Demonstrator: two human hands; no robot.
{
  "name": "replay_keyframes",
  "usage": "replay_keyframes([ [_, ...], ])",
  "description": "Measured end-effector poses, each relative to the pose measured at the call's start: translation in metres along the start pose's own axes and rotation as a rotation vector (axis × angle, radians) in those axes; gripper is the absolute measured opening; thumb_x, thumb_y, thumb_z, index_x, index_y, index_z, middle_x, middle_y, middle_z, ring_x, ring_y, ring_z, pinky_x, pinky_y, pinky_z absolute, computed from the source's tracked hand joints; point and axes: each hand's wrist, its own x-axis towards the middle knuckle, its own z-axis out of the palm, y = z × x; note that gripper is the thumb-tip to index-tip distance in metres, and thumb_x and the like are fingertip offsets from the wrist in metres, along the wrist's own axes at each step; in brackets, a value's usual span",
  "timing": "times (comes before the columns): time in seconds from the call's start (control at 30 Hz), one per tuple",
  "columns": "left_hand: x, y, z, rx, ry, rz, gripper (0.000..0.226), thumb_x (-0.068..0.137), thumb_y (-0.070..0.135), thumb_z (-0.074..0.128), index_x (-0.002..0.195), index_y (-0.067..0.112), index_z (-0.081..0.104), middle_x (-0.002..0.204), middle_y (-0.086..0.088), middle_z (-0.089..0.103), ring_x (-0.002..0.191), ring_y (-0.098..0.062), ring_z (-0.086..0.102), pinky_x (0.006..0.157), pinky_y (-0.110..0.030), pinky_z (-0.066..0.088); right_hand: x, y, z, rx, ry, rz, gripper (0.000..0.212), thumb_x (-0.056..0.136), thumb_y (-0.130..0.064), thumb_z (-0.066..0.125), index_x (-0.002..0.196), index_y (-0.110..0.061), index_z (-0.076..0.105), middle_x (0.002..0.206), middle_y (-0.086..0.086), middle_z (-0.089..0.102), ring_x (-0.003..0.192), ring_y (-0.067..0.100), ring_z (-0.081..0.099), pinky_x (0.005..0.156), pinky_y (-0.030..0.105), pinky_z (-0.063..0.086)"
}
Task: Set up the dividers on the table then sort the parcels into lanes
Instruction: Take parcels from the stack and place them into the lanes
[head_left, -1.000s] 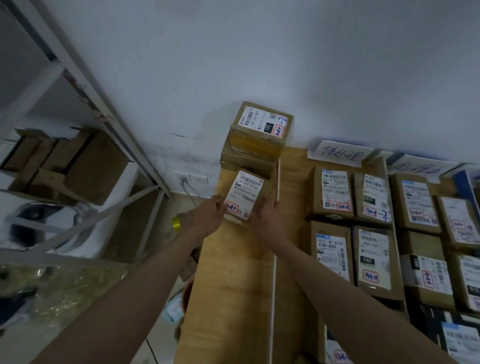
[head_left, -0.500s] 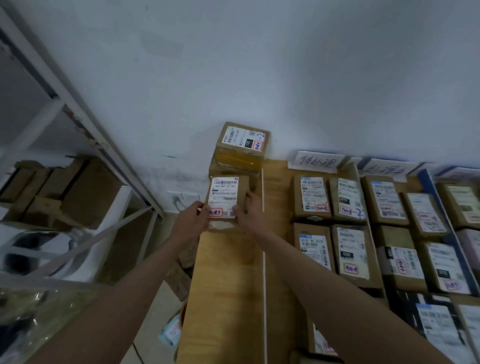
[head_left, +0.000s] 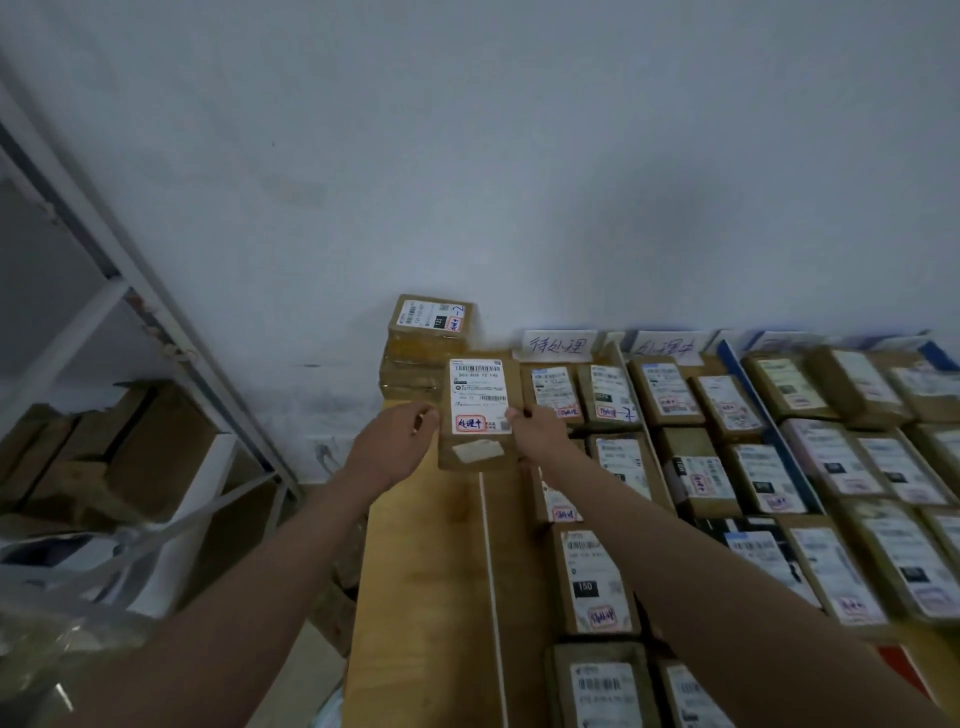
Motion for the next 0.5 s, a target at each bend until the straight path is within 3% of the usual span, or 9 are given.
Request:
replay_keyframes([
  [0.13, -0.016, 0.023, 0.005, 0.234, 0.023, 0.071, 0.037, 0.103, 0.037, 0.035, 0.121, 0.016, 0.060, 0.118, -0.007, 0.066, 0.102, -0.029, 0.063, 0.086, -0.041, 0.051, -0.025, 0.018, -0.030, -0.003, 0.066, -0.007, 0.030, 0.103, -0.027, 0.042, 0.118, -0.005, 0.057, 0.108, 0.009, 0.062, 0.094, 0.021, 0.060, 0.086, 0.038, 0.055],
  [0.27, -0.031, 0.046, 0.016, 0.344, 0.009, 0.129, 0.041, 0.103, 0.038, 0.033, 0.129, 0.017, 0.057, 0.127, -0.004, 0.061, 0.112, -0.026, 0.058, 0.090, -0.039, 0.045, -0.048, 0.041, -0.063, 0.008, 0.123, 0.003, 0.024, 0.102, -0.027, 0.044, 0.104, -0.009, 0.058, 0.102, 0.008, 0.065, 0.094, 0.023, 0.063, 0.087, 0.041, 0.056],
  [0.37, -0.043, 0.065, 0.028, 0.403, -0.029, 0.151, 0.043, 0.103, 0.038, 0.032, 0.135, 0.017, 0.053, 0.135, -0.003, 0.056, 0.119, -0.025, 0.054, 0.098, -0.040, 0.042, -0.065, 0.062, -0.087, 0.032, 0.140, 0.040, 0.026, 0.098, -0.028, 0.048, 0.106, -0.007, 0.061, 0.104, 0.009, 0.067, 0.095, 0.024, 0.065, 0.088, 0.046, 0.056],
  [0.5, -0.058, 0.093, 0.045, 0.467, -0.067, 0.206, 0.044, 0.103, 0.040, 0.030, 0.137, 0.018, 0.049, 0.139, -0.003, 0.053, 0.126, -0.023, 0.050, 0.104, -0.040, 0.038, -0.089, 0.091, -0.117, -0.002, 0.215, 0.065, 0.025, 0.101, -0.026, 0.045, 0.111, -0.007, 0.058, 0.101, 0.007, 0.063, 0.084, 0.017, 0.059, 0.069, 0.031, 0.050],
])
